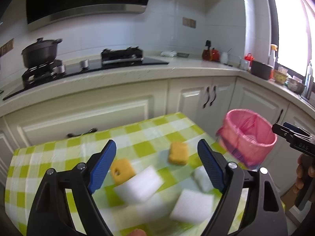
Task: Collect trash
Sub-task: 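Grasp the green wavy-striped cloth with the right tool while the left tool approaches a white foam block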
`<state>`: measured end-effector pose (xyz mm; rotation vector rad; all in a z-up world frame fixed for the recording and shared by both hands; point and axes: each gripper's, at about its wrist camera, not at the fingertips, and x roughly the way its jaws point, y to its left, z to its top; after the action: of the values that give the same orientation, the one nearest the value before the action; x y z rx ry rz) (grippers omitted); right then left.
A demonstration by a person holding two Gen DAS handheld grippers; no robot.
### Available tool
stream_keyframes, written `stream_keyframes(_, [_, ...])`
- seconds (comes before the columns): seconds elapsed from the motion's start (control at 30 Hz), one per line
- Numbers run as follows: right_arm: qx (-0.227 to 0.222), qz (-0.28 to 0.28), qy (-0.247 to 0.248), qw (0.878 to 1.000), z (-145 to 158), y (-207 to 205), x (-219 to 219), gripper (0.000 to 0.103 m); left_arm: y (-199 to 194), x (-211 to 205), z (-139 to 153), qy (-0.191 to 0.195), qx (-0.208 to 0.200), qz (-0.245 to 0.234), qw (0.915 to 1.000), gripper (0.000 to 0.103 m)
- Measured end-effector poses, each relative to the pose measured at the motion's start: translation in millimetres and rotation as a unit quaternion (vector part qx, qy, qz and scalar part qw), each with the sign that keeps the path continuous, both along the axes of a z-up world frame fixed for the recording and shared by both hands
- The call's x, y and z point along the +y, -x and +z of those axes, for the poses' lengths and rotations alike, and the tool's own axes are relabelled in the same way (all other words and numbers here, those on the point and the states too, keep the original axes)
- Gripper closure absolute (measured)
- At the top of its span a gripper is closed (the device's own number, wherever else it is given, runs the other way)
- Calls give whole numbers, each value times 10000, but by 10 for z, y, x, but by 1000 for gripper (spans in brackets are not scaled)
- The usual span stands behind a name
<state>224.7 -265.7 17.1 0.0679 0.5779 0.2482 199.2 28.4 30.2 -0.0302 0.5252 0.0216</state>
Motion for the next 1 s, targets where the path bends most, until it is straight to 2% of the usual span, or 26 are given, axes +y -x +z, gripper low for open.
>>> stream_keyframes(0.23, [247, 563, 497, 9969, -232, 114, 511, 18, 253, 380, -410, 104, 465, 258, 9985, 21])
stream_keyframes(0.4, [353, 895, 903, 9913, -388, 119, 752, 18, 281, 479, -575, 100, 609, 277, 9977, 21])
stream_keyframes(0.67, [773, 1162, 1250, 9823, -719, 8, 876, 18, 173, 491, -745, 42, 851, 162, 9962, 18])
stream_keyframes(0.8, [892, 1234, 1365, 9789, -837, -65, 894, 18, 69, 481, -829, -14, 985, 119, 9951, 18])
stream_keyframes(1.0, [1020, 1346, 1516, 9739, -977, -200, 933, 18, -110, 427, -951, -221, 1190, -17, 9927, 12])
